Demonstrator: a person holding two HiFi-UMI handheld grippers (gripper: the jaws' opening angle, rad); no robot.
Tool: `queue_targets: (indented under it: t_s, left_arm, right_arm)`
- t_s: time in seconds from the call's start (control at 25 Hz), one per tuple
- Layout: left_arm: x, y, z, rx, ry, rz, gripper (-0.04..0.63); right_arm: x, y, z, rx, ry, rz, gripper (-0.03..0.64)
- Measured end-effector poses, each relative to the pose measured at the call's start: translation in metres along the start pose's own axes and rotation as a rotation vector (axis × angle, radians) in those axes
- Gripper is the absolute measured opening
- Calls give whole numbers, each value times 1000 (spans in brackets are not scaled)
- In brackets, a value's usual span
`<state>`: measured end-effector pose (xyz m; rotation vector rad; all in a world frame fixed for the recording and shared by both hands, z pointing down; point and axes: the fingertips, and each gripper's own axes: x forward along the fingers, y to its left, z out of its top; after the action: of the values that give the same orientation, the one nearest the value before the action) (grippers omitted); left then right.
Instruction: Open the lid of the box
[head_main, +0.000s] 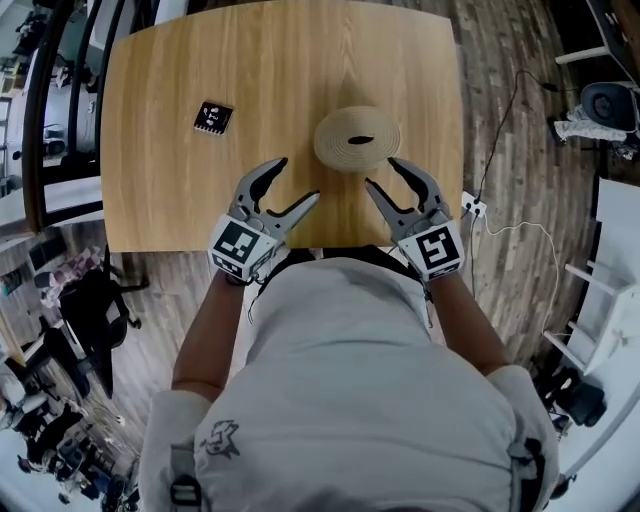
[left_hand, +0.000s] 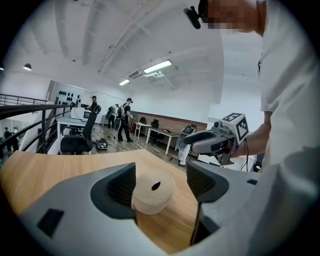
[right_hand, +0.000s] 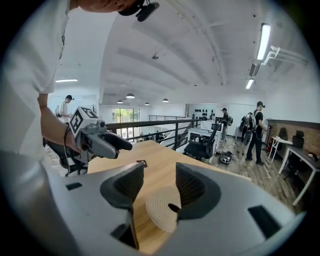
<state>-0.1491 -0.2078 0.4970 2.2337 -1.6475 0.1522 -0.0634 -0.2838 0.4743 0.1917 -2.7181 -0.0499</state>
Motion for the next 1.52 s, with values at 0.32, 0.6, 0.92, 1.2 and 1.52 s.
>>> queue_targets:
  t_s: [0.32, 0.6, 0.92, 1.2, 1.52]
  left_arm:
    - [33, 21, -42, 41, 88, -30, 308]
    - [55, 40, -86, 146, 216, -40, 309]
    - [78, 52, -145, 247, 354, -117, 321]
    - [102, 61, -178, 249, 397, -176, 345]
    - [131, 64, -201, 285, 427, -218, 351]
  right_arm:
    - [28, -15, -33, -81, 91, 66, 209]
    - [52, -25, -70, -299, 197, 93, 209]
    - [84, -30, -127, -592, 351, 161, 209]
    - [109, -41, -170, -700, 447, 178, 209]
    - [130, -50, -175, -750, 438, 138, 187]
